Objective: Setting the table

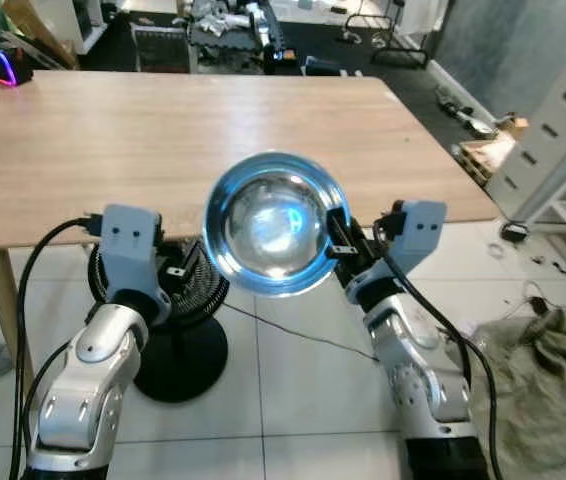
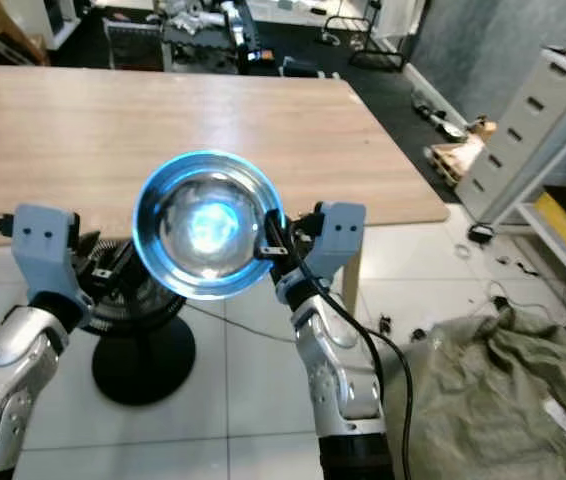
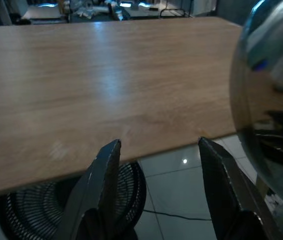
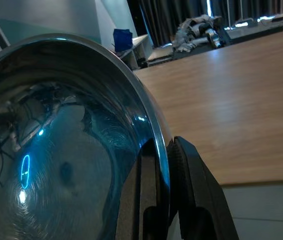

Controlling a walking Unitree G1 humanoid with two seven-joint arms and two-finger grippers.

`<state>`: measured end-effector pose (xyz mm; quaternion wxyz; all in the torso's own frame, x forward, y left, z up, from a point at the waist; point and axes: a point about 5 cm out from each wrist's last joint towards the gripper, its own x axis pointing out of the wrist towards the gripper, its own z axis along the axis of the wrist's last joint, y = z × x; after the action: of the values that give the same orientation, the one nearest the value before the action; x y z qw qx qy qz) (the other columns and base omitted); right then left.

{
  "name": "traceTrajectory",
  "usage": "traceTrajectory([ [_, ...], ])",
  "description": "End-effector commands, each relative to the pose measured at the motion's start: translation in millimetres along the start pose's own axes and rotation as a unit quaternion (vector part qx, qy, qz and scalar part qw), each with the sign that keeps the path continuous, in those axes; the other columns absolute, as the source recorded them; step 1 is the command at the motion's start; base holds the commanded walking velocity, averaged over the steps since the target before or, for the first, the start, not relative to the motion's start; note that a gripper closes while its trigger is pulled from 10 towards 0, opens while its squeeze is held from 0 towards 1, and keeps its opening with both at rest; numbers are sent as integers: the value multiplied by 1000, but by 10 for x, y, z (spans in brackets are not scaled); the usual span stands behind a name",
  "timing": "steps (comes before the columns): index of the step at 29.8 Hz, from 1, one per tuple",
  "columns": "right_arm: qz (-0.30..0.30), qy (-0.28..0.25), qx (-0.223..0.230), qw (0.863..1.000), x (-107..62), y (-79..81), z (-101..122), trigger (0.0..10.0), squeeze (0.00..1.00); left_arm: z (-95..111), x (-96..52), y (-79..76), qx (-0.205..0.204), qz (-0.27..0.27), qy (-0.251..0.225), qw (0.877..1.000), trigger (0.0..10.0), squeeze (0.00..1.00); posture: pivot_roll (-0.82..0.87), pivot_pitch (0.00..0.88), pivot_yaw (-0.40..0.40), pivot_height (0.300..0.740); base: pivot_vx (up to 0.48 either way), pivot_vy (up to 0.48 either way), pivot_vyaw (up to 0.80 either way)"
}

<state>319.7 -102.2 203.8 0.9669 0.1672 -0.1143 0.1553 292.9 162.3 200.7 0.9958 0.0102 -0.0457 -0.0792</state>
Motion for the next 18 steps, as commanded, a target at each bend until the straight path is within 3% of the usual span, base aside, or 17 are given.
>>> traceTrajectory([
  [1,-7,-13,4,1000,-9,-40,57,10000,0,-16,-7,-31,-3,-6,5,1000,10000,0,24,58,-14,740,461,0,0],
  [18,-3,-13,4,1000,10,-26,48,10000,0,-22,-7,-15,-1,-5,6,1000,10000,0,37,49,-14,740,461,0,0],
])
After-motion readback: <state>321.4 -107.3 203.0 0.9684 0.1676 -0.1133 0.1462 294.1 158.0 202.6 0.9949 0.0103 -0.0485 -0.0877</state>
